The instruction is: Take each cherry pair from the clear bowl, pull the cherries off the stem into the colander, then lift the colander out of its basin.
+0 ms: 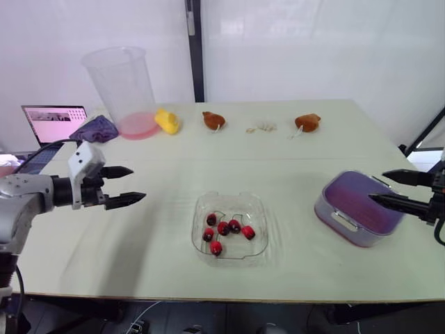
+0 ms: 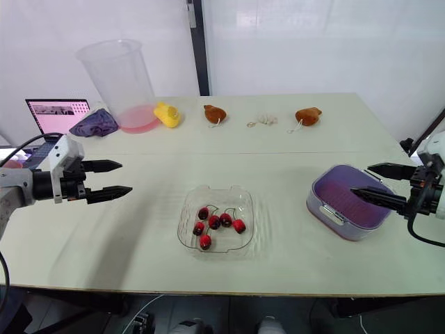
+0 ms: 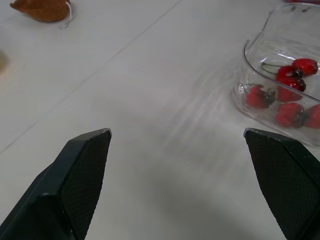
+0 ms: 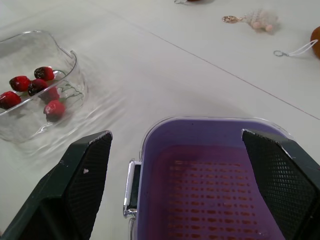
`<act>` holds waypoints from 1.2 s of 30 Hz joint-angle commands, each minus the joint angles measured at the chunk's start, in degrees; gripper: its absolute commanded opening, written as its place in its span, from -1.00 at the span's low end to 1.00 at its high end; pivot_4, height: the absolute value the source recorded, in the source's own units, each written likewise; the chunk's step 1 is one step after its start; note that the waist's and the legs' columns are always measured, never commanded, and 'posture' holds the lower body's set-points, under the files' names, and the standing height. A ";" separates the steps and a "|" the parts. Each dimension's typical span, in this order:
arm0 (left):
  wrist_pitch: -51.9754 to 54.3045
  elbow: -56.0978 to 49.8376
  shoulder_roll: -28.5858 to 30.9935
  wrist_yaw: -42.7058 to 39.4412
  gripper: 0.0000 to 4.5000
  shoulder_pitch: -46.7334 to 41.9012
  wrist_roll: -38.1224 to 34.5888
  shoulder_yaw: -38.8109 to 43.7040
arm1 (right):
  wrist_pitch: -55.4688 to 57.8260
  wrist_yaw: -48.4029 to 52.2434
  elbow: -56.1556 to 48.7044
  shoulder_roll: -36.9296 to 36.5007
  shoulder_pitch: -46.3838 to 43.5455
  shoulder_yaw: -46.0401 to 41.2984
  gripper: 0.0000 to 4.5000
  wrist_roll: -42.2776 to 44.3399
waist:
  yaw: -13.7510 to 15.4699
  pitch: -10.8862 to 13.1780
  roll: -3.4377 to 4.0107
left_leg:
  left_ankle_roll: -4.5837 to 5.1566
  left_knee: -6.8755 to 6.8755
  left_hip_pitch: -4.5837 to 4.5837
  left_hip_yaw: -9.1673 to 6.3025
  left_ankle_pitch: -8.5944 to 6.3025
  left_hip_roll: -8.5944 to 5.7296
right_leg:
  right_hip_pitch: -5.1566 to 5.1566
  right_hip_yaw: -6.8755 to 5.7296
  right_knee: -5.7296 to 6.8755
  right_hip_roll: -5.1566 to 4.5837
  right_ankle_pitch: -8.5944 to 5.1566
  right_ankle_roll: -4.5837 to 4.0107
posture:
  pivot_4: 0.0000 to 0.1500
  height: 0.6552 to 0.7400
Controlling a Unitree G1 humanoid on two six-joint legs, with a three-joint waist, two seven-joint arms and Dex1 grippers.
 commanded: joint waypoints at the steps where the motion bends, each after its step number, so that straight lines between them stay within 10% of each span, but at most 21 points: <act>1: -0.05 0.12 0.97 -1.09 1.00 -0.33 0.12 1.44 | 1.07 -1.15 -2.88 -0.46 -0.51 -2.56 0.96 1.33 | -0.01 0.00 0.00 | 0.01 0.00 0.00 0.03 0.00 0.00 | -0.02 0.04 0.01 0.00 0.00 0.00 | 1.00 1.00; 20: 8.56 -4.58 1.37 -5.73 1.00 3.24 -8.12 5.99 | 10.01 -7.13 -6.26 -2.96 -10.58 4.57 0.96 5.82 | -0.33 0.00 0.01 | 0.17 0.00 0.02 0.76 -0.10 0.10 | -0.36 0.69 0.15 0.08 0.01 0.01 | 1.00 1.00; 36: 8.88 -22.71 -3.31 -1.86 1.00 18.80 -12.87 10.34 | 31.55 -15.08 -23.28 10.23 -52.27 52.14 0.96 6.27 | -0.22 0.04 -0.03 | 0.17 -0.14 -0.10 1.22 -0.12 0.38 | -0.84 0.96 0.18 0.19 0.08 -0.09 | 1.00 1.00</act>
